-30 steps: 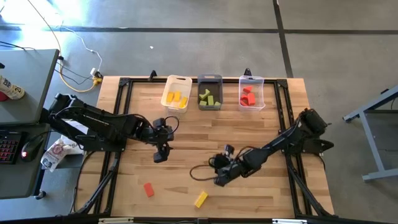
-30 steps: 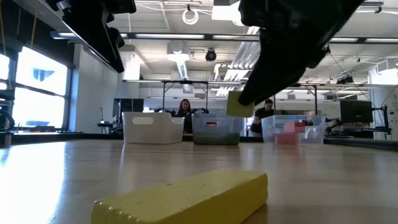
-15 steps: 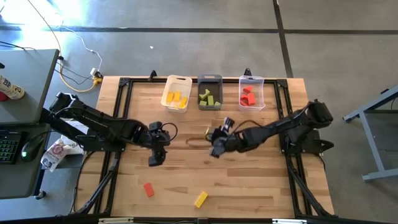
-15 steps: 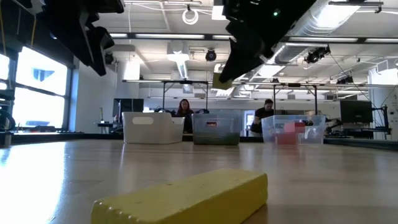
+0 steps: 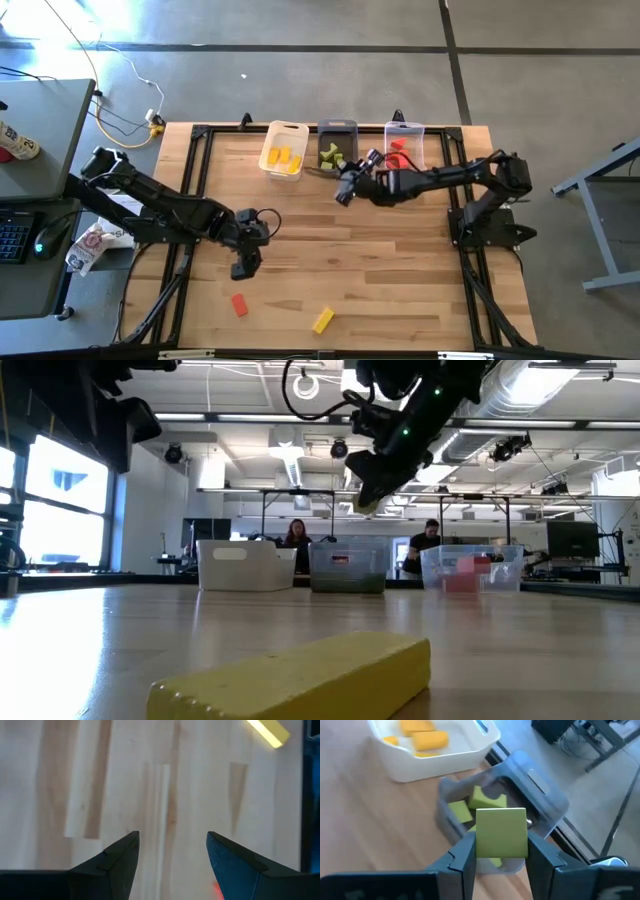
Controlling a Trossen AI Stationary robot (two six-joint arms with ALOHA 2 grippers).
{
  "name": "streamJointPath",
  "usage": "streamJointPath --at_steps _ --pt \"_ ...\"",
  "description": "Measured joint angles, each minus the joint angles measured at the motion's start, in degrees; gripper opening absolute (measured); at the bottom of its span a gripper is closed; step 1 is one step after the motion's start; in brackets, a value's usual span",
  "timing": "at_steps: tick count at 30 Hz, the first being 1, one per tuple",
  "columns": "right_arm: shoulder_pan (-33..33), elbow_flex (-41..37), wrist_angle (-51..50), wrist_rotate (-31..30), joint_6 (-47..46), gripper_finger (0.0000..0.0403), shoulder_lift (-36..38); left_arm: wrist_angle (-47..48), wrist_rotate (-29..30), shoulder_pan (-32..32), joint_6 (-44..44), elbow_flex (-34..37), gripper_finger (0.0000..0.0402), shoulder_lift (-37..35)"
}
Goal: Sort & place blocks by color
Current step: Put the green block into the black bin
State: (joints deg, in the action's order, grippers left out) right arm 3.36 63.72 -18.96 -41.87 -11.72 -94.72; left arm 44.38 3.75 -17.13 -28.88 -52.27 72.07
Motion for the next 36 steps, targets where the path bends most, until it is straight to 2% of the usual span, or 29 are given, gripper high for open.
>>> streamJointPath --at_steps 4,8,14,20,25,36 --pt "3.43 0.0 1.43 1.79 0.21 0.011 0.0 0.0 -1.98 -1.89 -2.95 0.0 0.0218 0.0" --pt "6.51 0.0 3.54 6.48 -0.15 0.011 0.0 0.6 -2.04 -4.28 -6.74 0.0 0.0218 0.0" --pt "10.59 0.02 4.38 11.28 -5.67 0.011 0.0 1.31 -1.56 -7.99 -11.5 0.0 0.0218 0.0" --pt "14.23 0.04 4.57 17.49 -11.96 0.011 -1.32 1.31 -1.29 -12.4 -11.52 -0.01 0.0218 0.0" --pt "15.43 0.04 4.62 21.05 -15.18 0.011 -2.8 1.31 1.74 -16.78 -10.3 -0.02 0.0218 0.0" --pt "16.17 0.04 4.38 24.51 -18.34 0.0111 -3.89 1.25 7.7 -24.13 -7.39 -0.01 0.0218 0.11"
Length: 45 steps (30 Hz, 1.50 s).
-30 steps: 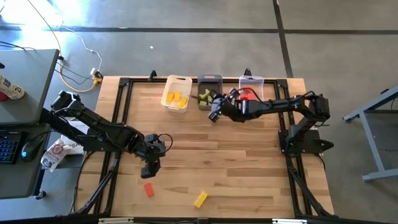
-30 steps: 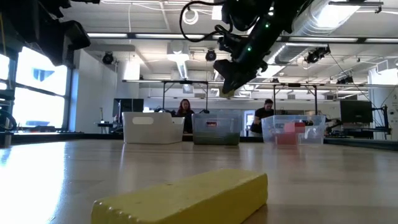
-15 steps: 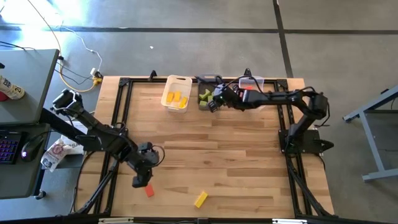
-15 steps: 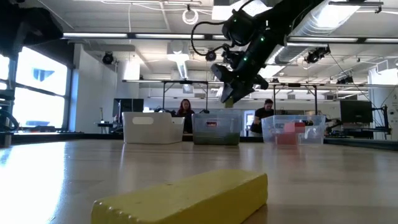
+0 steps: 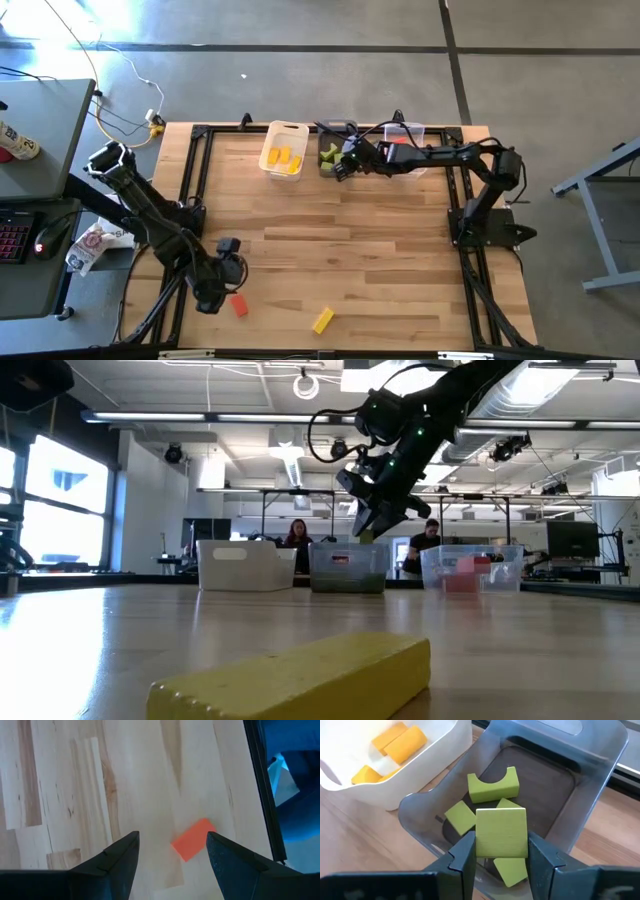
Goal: Sort & place blocks by color
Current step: Put the green block into the black bin, then put the orange block into the transparent bin
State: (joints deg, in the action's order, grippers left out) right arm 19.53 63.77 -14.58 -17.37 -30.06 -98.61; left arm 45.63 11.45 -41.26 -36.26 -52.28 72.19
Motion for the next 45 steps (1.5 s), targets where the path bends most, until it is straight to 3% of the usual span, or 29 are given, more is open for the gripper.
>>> streamJointPath --at_steps 5,12,16,30,45 --pt "0.0 0.0 -0.12 0.0 0.33 0.0122 0.0 -0.11 0.24 -1.53 1.23 -0.02 0.0218 1.86" --pt "-0.02 0.86 -1.23 1.01 0.5 0.0199 0.0 -0.48 -1.03 -2.79 5.09 -0.02 0.0218 6.08" --pt "0.0 4.01 -4.07 3.51 0.5 0.022 0.0 -1.35 -2.96 -2.79 6.3 -0.02 0.0218 7.91" --pt "-4.31 14.83 -12.19 0.85 3.1 0.0224 0.0 -5.86 -5.64 -4.72 11.64 -0.02 0.0218 15.94" --pt "-8.62 16.85 -12.33 0.83 3.1 0.0224 0.0 -8.42 -6.07 -4.98 15.93 -0.02 0.0218 25.65"
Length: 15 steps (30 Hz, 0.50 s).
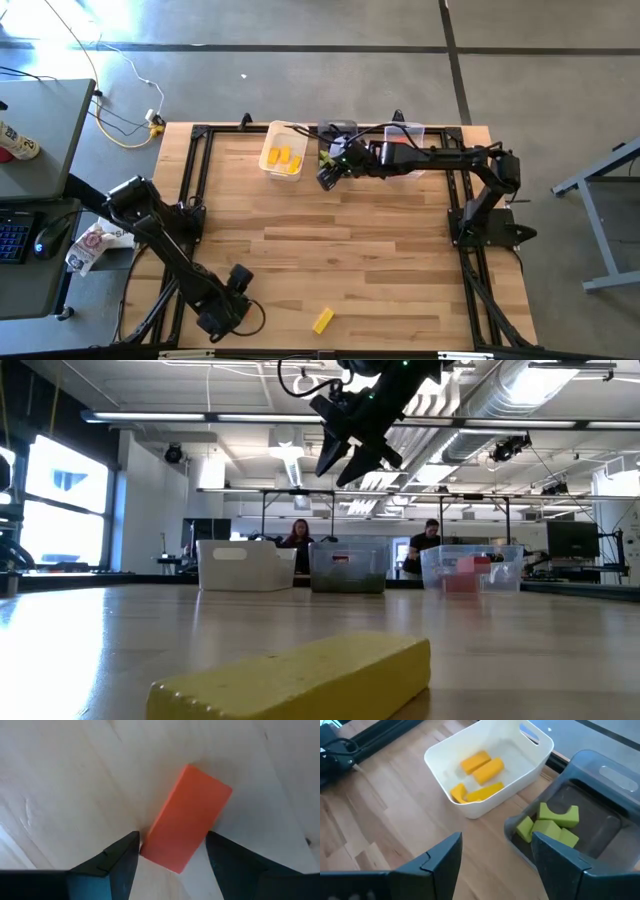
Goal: Sort & place blocks by color
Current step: Put the orange block into the transparent bin
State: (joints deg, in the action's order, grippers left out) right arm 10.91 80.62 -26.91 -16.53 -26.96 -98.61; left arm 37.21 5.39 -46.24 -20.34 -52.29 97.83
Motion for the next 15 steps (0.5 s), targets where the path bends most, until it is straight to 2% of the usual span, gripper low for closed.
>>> streamJointPath --at_steps 9,15 --pt "-1.38 0.0 0.12 0.31 -0.01 0.0224 0.0 -0.35 -0.26 0.0 -1.76 -0.15 0.0213 1.28" --pt "-4.64 -0.02 -0.43 0.45 -0.04 0.0224 0.0 -0.83 -0.53 -0.02 -4.21 -0.09 0.0167 1.28"
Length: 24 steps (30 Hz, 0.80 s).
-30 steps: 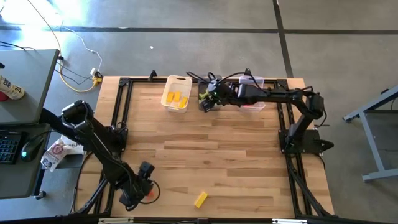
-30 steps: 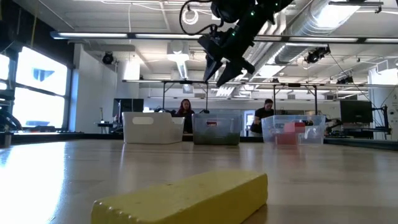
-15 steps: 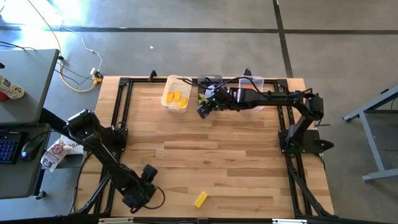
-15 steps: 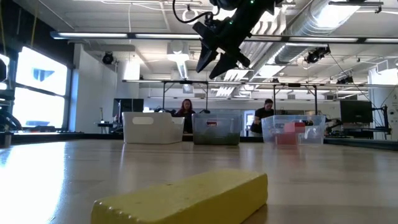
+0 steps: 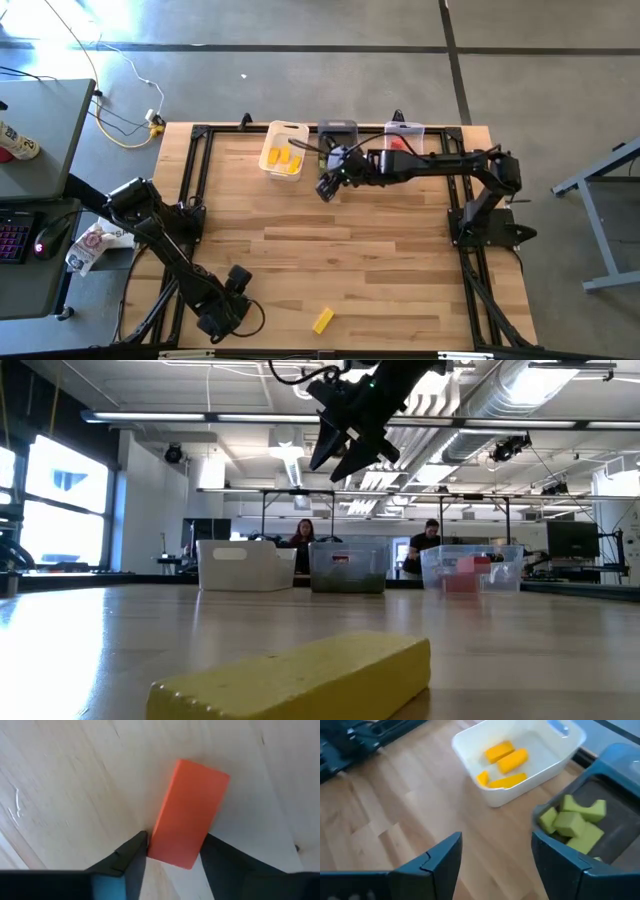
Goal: Sort & place blocks by color
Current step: Put the orange block into the transparent bin
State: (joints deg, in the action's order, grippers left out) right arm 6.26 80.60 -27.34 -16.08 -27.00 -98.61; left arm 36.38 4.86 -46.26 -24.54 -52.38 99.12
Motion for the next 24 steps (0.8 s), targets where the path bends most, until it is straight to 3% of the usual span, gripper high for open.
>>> streamJointPath --at_steps 7,18,24 --pt "-5.39 -0.02 -0.27 0.14 -1.28 0.0224 0.0 0.04 -0.04 0.04 -1.58 0.04 0.0103 -0.03" --pt "-13.51 -0.04 -0.25 1.78 -5.32 0.0224 0.0 0.29 0.52 0.04 -4.16 -0.82 0.0109 0.21" --pt "-17.39 -0.07 -0.26 3.08 -8.91 0.0224 0.0 -1.42 5.09 0.07 -4.01 -2.42 0.0109 0.62"
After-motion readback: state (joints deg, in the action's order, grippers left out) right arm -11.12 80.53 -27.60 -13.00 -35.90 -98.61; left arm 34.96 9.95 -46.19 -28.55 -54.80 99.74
